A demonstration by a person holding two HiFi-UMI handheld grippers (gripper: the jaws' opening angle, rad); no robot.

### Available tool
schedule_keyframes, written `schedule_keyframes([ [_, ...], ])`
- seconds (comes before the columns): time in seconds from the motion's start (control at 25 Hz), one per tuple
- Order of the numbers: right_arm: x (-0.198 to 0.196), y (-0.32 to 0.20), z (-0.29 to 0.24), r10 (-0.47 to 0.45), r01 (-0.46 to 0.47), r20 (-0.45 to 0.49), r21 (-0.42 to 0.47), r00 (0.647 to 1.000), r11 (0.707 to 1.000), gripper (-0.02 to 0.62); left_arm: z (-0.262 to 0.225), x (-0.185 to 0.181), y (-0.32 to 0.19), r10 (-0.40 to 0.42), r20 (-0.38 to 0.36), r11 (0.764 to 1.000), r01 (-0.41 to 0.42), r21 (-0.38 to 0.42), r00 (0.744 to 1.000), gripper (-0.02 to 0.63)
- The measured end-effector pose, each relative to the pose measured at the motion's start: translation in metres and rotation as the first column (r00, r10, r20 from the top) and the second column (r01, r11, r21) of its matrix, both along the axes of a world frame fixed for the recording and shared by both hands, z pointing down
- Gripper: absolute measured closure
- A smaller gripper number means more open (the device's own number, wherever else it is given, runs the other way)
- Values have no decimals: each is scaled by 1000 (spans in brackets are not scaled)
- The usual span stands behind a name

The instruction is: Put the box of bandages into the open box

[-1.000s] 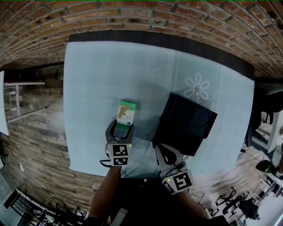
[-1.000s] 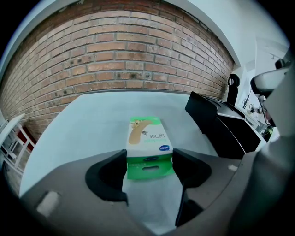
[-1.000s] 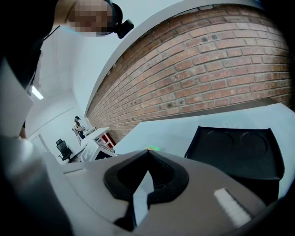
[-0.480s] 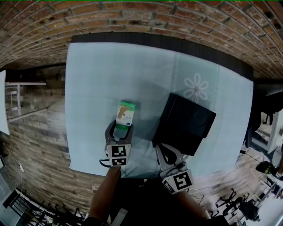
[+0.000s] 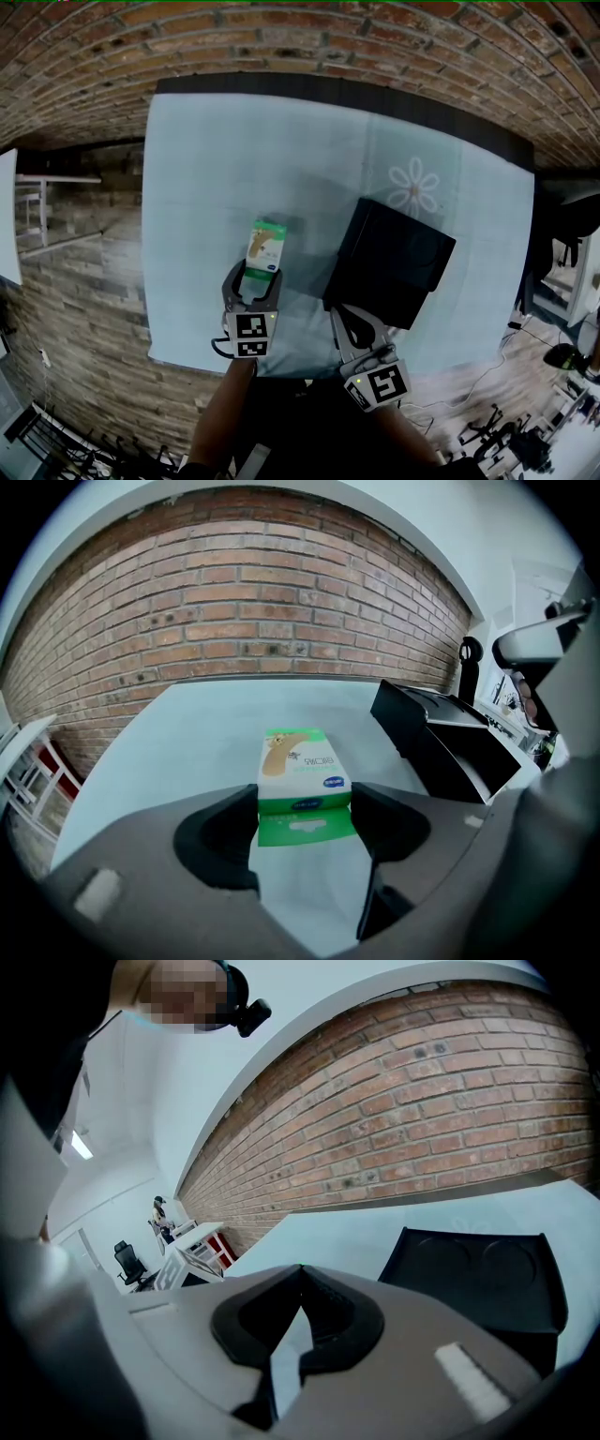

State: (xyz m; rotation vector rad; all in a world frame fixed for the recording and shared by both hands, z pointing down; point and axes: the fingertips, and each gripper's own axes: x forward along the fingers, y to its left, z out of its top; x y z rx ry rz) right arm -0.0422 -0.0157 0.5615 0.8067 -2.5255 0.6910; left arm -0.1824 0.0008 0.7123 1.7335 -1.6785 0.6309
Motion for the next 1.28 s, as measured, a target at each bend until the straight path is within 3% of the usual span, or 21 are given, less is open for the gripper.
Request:
schedule_keyframes([
  [0.84,9,13,-18,2,-3,17,50,1000,999,594,-38,6,17,5,12,999,-6,49,1000,287],
  [1.28,25,24,-35,7,-10,28,95,1000,995,594,-79,31,27,48,21,993,-50,103,999,287],
])
